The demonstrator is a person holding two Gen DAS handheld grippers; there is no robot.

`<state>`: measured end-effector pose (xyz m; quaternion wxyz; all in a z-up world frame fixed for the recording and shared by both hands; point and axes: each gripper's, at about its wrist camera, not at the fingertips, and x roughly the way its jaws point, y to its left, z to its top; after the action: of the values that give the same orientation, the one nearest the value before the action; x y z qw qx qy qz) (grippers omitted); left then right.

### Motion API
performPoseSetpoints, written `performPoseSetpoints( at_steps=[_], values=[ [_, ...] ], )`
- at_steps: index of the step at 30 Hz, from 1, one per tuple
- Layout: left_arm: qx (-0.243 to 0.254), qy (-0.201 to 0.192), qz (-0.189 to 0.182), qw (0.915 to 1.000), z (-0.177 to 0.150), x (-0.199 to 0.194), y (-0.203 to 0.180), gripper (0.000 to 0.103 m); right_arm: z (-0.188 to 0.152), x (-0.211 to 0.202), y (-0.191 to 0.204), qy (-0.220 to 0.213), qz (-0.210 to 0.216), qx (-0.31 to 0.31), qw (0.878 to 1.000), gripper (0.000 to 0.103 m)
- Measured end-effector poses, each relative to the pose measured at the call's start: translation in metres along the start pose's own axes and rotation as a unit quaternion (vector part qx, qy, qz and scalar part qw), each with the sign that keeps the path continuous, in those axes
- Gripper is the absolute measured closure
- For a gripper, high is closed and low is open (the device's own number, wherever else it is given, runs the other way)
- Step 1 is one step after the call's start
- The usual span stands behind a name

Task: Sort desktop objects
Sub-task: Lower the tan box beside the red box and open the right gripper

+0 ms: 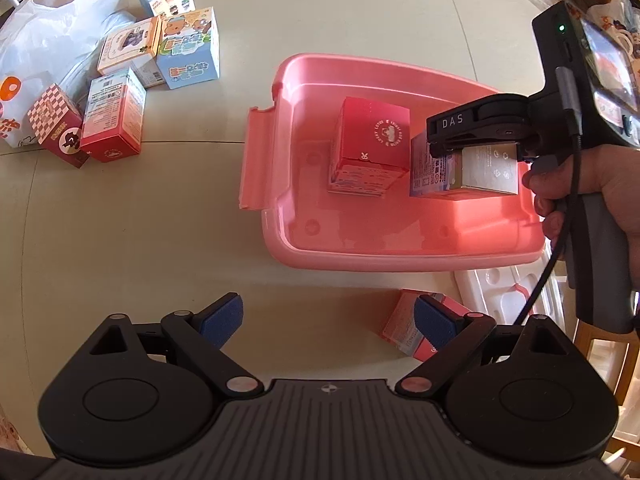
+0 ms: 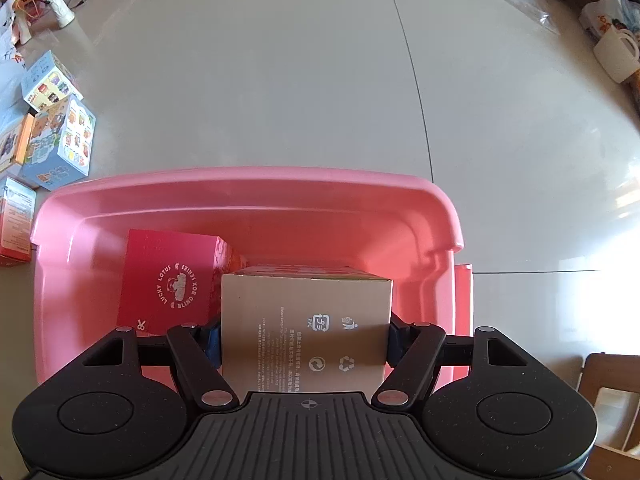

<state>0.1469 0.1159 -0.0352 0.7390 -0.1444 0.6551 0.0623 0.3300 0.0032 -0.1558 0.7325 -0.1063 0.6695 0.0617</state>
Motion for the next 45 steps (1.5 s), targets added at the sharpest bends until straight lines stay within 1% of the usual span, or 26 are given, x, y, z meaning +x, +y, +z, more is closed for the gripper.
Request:
performPoseSetpoints(
  at_steps=[9, 15, 17, 24, 40, 42, 44, 45],
  values=[
    [0.0, 0.021, -0.007, 0.9997, 0.002, 0.009, -0.001, 0.008, 0.002, 0.036, 0.013, 0.009, -0.014, -0.017, 1.0, 0.036],
    [-0.002, 0.021, -0.009, 0.9997, 0.004, 0.009, -0.002, 0.008, 0.0, 0.051, 0.023, 0.011, -0.025, -0.024, 0.999, 0.036],
    [-0.002, 0.023, -0.009, 0.9997, 0.004, 0.01, -0.002, 0.008, 0.0, 0.053, 0.02, 0.007, -0.02, -0.01, 1.0, 0.036],
    [-0.002, 0.028, -0.01, 0.9996, 0.005, 0.011, -0.003, 0.008, -0.001, 0.054, 0.016, 0.007, -0.009, -0.003, 1.0, 0.036],
    [-0.004, 0.029, -0.012, 0.9995, 0.003, 0.01, -0.003, 0.008, -0.012, 0.054, 0.022, 0.01, -0.007, 0.002, 1.0, 0.036],
    [-0.005, 0.03, -0.012, 0.9995, 0.003, 0.01, -0.003, 0.008, 0.001, 0.057, 0.018, 0.01, -0.006, 0.002, 1.0, 0.035],
    [-0.006, 0.03, -0.013, 0.9994, 0.003, 0.01, -0.003, 0.008, 0.001, 0.056, 0.016, 0.013, -0.006, 0.002, 1.0, 0.035],
    [-0.006, 0.031, -0.014, 0.9994, 0.003, 0.01, -0.003, 0.008, 0.009, 0.055, 0.014, 0.014, -0.006, 0.002, 1.0, 0.035]
  ],
)
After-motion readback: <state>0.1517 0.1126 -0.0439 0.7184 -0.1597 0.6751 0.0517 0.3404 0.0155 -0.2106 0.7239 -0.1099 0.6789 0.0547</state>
